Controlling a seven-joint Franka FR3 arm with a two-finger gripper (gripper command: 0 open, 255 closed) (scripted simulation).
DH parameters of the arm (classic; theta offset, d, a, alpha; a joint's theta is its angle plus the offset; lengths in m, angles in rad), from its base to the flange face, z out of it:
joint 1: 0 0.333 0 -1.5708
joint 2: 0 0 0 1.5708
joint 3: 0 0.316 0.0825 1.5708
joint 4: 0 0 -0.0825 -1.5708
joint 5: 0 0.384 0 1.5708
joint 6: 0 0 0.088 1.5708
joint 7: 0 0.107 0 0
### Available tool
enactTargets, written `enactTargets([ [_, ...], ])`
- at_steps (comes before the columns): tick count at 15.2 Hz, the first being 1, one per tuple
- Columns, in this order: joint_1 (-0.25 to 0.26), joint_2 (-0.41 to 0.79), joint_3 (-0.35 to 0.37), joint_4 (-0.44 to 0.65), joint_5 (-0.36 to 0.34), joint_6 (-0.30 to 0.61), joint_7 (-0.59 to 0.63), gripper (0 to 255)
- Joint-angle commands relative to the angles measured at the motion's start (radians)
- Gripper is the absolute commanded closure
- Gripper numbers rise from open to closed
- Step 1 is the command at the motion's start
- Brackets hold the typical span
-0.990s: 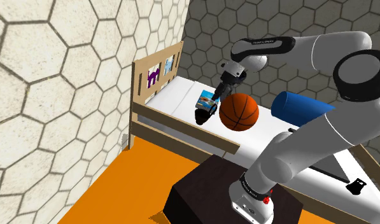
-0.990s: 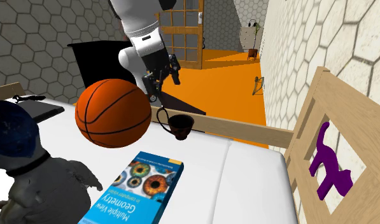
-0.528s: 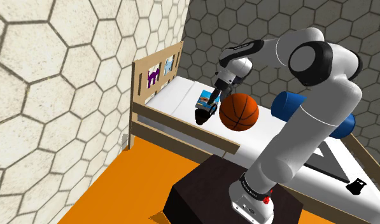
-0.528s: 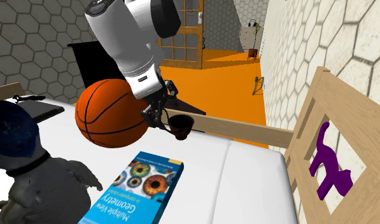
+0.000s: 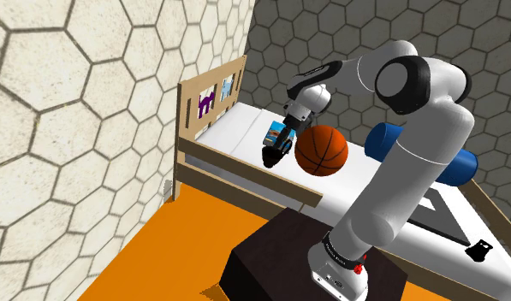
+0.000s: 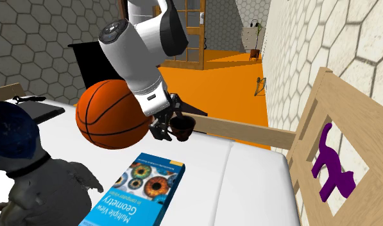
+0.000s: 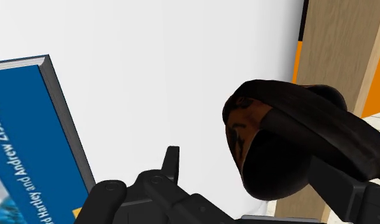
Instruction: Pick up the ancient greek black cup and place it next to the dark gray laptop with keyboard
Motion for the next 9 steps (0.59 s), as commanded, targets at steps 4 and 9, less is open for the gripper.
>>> enactTargets([
  [4,0.002,0.000,0.002,-0.006,0.003,0.008,0.000,0],
  [9,0.002,0.000,0.002,-0.006,0.003,0.008,0.000,255],
])
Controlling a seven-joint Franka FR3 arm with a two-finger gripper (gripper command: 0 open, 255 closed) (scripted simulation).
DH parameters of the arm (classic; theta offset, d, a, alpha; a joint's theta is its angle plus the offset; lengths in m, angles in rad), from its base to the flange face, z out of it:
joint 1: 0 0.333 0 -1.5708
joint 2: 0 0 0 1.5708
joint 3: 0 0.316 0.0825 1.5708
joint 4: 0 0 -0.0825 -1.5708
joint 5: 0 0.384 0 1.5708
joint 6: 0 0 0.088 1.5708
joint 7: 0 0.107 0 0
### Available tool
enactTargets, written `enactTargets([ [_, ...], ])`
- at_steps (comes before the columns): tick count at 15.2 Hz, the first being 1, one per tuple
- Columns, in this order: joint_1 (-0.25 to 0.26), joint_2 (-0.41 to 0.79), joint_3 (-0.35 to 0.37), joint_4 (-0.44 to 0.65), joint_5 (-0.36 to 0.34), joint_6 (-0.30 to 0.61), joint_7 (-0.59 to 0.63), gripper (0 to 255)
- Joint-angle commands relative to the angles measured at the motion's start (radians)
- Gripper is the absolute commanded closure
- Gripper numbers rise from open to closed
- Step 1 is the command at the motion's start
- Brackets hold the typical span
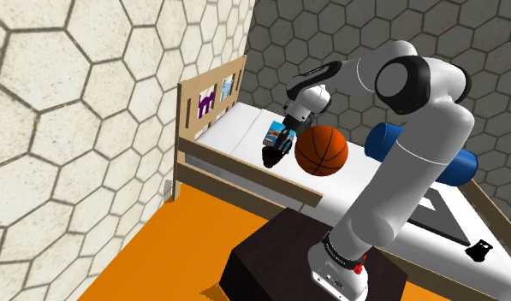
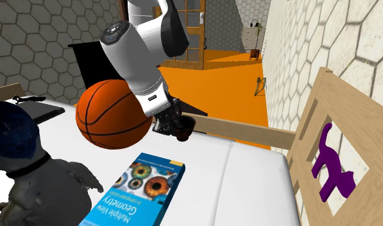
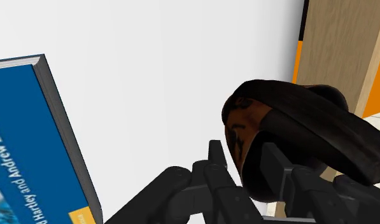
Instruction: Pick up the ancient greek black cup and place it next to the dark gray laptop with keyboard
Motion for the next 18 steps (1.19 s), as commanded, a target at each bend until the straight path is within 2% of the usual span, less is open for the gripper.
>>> enactTargets([
  [1,0.000,0.000,0.000,0.000,0.000,0.000,0.000,255],
  [8,0.000,0.000,0.000,0.000,0.000,0.000,0.000,255],
  [18,0.004,-0.094,-0.006,0.044,-0.077,-0.098,0.087,255],
])
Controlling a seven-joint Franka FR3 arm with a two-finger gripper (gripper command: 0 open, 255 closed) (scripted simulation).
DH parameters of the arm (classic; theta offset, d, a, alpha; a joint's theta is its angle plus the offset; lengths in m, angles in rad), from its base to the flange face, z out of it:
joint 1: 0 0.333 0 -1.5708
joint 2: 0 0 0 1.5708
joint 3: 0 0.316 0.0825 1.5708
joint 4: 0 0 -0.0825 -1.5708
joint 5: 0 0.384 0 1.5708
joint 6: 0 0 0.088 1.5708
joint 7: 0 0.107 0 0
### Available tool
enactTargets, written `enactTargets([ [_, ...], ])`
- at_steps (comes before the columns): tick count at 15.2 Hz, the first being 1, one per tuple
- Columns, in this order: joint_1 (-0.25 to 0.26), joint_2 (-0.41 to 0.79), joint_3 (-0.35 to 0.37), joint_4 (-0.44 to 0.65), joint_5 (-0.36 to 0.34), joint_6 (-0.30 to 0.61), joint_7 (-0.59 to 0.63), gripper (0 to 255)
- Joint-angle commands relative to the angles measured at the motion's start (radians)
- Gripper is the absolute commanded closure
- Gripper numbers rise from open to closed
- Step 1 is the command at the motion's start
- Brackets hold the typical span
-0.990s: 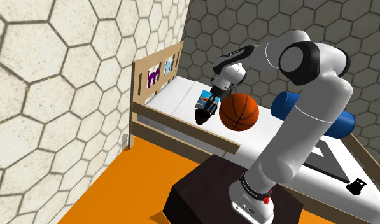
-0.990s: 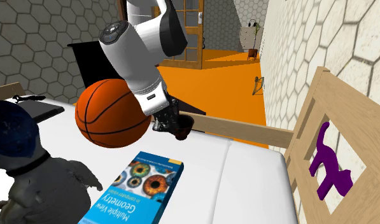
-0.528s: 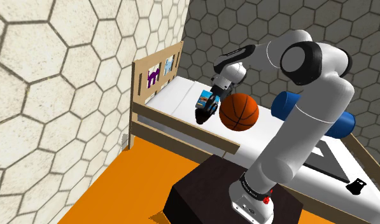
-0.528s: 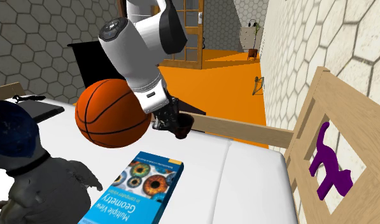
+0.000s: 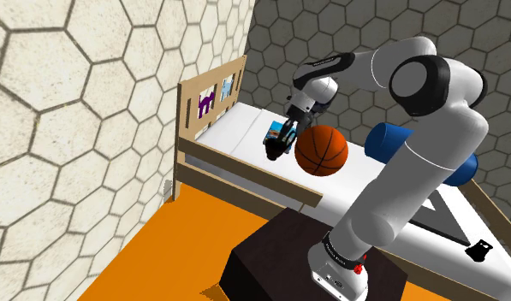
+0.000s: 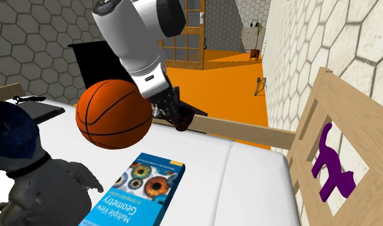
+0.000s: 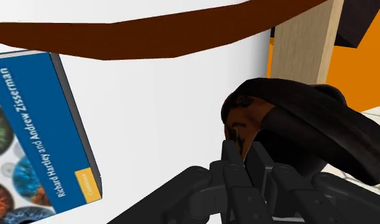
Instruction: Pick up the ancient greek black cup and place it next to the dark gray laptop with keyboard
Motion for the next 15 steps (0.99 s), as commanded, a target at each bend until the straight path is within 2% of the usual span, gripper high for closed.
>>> enactTargets([
  [1,0.001,-0.015,0.001,0.011,-0.011,-0.020,0.017,255],
  [15,0.001,-0.103,0.007,0.115,-0.076,-0.174,0.113,255],
])
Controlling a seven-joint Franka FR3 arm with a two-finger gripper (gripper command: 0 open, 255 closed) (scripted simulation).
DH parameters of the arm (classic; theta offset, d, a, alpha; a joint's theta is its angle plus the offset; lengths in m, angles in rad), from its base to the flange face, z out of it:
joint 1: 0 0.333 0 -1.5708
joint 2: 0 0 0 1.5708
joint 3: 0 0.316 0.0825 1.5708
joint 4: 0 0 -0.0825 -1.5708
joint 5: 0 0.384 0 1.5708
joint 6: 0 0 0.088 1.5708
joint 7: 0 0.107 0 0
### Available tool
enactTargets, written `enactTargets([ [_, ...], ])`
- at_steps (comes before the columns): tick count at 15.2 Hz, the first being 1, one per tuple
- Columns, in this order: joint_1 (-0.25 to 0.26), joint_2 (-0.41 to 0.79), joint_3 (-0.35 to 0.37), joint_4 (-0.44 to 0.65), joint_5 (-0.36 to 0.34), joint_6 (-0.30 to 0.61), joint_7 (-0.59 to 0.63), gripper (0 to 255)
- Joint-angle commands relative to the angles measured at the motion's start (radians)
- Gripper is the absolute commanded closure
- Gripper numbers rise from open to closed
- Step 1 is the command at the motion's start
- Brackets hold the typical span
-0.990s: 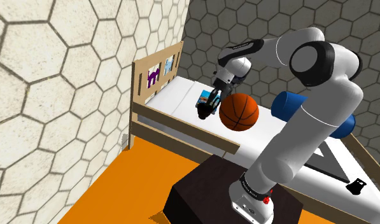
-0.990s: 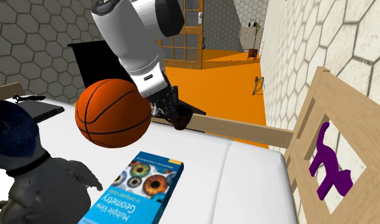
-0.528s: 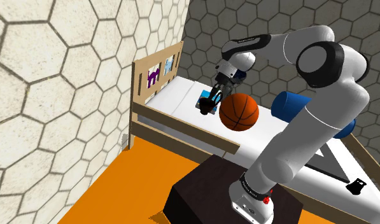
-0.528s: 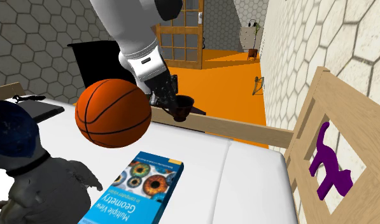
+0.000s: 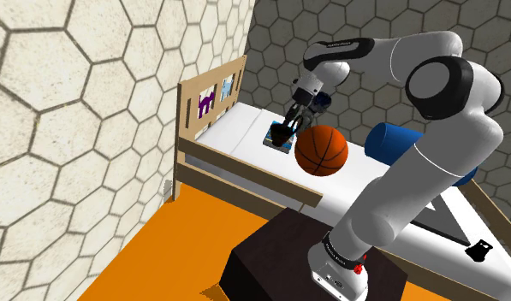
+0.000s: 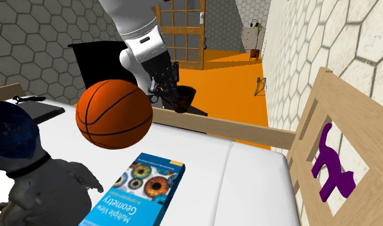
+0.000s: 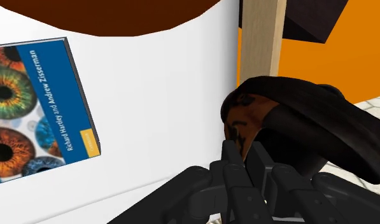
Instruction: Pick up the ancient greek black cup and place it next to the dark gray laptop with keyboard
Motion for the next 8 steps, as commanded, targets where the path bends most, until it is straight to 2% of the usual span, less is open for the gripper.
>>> enactTargets([
  [1,0.001,-0.014,0.003,0.016,-0.008,-0.024,0.016,255],
  [8,0.001,-0.038,0.006,0.086,-0.024,-0.106,0.054,255],
])
